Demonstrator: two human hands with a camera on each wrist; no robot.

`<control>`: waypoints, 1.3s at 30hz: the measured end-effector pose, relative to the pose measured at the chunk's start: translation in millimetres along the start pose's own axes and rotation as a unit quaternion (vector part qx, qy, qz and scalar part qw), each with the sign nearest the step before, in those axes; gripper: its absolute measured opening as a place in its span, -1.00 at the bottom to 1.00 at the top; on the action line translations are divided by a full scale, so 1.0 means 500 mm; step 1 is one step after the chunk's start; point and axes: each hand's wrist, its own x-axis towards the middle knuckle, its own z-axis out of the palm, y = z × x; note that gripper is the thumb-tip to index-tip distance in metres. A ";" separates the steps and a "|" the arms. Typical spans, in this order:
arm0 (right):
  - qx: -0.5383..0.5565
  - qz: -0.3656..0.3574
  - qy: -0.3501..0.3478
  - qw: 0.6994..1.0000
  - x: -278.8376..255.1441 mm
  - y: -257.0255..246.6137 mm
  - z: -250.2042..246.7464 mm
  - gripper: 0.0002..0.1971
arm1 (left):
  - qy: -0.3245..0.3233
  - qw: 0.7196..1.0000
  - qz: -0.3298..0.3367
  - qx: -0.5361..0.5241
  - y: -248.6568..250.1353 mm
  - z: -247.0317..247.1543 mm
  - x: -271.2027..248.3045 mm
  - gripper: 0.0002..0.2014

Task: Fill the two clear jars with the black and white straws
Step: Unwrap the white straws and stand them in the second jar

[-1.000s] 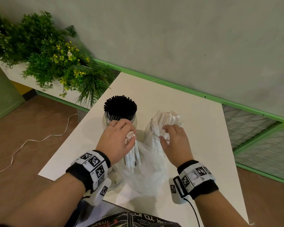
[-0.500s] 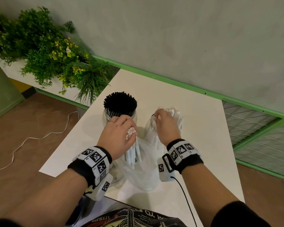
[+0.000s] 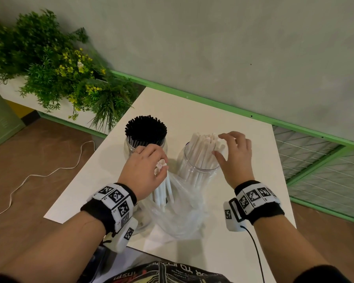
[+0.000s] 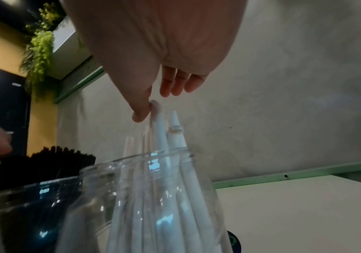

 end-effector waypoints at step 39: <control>0.076 0.051 -0.113 0.989 0.034 0.055 0.022 -0.68 | -0.007 1.000 -0.003 0.014 0.004 -0.003 -0.002 -0.83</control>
